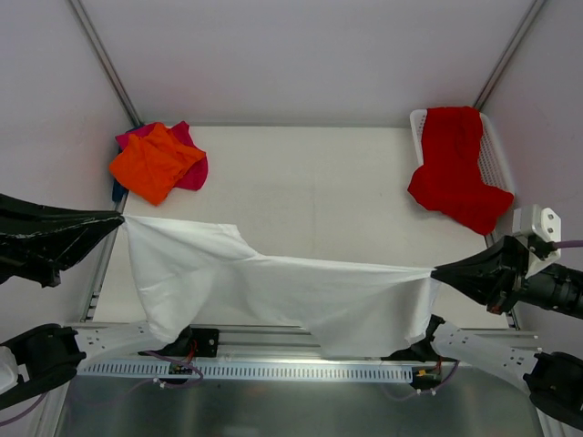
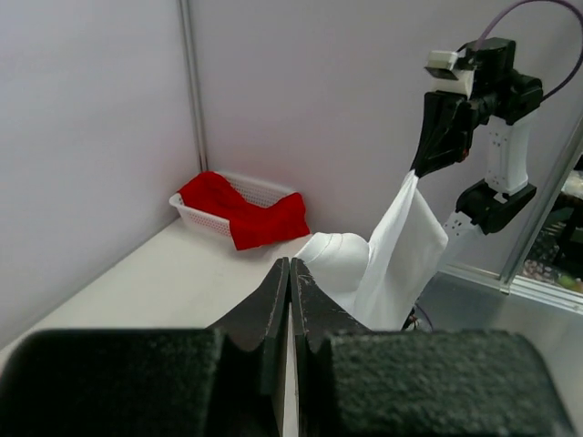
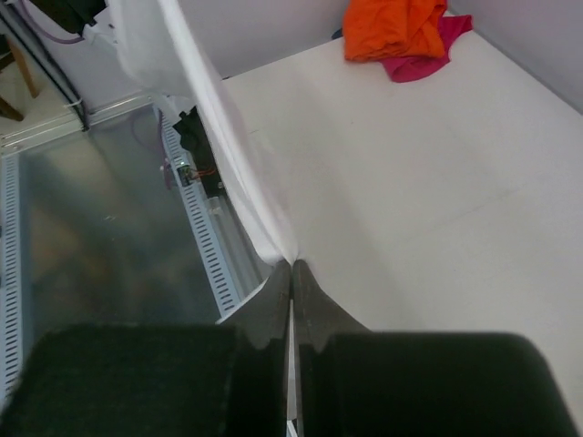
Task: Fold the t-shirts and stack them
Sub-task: Flatten out the tshirt
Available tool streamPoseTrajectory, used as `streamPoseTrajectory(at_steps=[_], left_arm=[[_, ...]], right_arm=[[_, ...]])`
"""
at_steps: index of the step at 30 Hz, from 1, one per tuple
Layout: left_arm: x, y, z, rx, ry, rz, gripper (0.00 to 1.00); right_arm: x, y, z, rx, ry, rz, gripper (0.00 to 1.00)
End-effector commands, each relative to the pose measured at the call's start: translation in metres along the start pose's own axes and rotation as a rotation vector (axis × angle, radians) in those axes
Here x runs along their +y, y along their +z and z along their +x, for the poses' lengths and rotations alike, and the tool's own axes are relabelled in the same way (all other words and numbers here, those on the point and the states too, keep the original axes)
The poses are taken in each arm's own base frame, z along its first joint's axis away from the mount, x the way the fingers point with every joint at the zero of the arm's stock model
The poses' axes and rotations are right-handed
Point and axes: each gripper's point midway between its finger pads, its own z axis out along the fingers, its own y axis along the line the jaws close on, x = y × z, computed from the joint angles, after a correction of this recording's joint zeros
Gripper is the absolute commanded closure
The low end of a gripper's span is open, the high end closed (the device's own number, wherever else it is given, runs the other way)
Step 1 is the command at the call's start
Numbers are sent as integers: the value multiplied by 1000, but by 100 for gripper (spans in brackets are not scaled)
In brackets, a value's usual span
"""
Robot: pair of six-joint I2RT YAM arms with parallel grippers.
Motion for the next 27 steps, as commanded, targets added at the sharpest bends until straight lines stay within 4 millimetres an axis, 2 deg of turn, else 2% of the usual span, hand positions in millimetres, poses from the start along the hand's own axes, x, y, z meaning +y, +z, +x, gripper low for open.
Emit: streamPoseTrajectory(at_steps=[1,3,4,5,6,7,8,10,11,12,13,14,15,16,17,18,19,21,22,23,24,25,26,27], left_arm=[[24,36,20,64,30,-91,100],[40,55,41,132,58,-149,100],[47,62,50,163,68,-173,100],[60,73,63,205,74,-226,100],[66,81,71,226,76,-250,100],[74,92,90,282,77,-277,100],[91,104,106,331,94,-349,100],[116,126,152,454,134,-428,100],[130,132,169,492,144,-471,100],[142,142,198,544,120,-482,100],[172,144,224,603,90,-542,100],[181,147,264,676,35,-511,100],[199,156,275,649,-1,-531,100],[239,149,304,698,-60,-601,100],[251,150,327,729,-117,-577,100],[267,153,339,726,-167,-602,100],[294,151,373,791,-210,-625,100],[320,163,392,820,-163,-612,100],[337,165,429,895,-178,-613,100],[354,176,425,880,-151,-616,100],[371,176,461,948,-155,-618,100],[388,189,451,911,-128,-628,100],[401,189,456,913,-129,-634,100],[411,191,482,940,-161,-609,100]], right_arm=[[-21,-9,-16,-108,-24,136,99],[-41,-2,-13,-95,-28,231,100],[-64,-1,-12,-85,-24,354,99],[-82,15,2,-14,-17,420,99],[-94,23,9,26,-13,479,99],[-117,26,17,71,-13,600,99],[-133,48,36,163,-10,653,100],[-156,68,51,231,-17,754,99],[-168,91,75,337,-25,780,99],[-180,103,80,348,-22,816,99],[-188,116,98,407,-20,827,100],[-198,135,114,466,-1,833,100],[-211,148,121,462,49,833,100],[-219,158,133,485,79,831,99],[-231,172,157,551,125,829,99],[-247,181,164,534,176,832,100],[-256,187,174,546,204,837,99],[-282,201,200,591,280,852,100],[-291,206,207,608,293,857,100],[-301,208,214,624,309,872,100],[-313,220,225,660,314,866,100],[-321,225,231,680,316,869,100],[-334,229,226,676,310,887,100],[-344,236,245,736,308,888,100]])
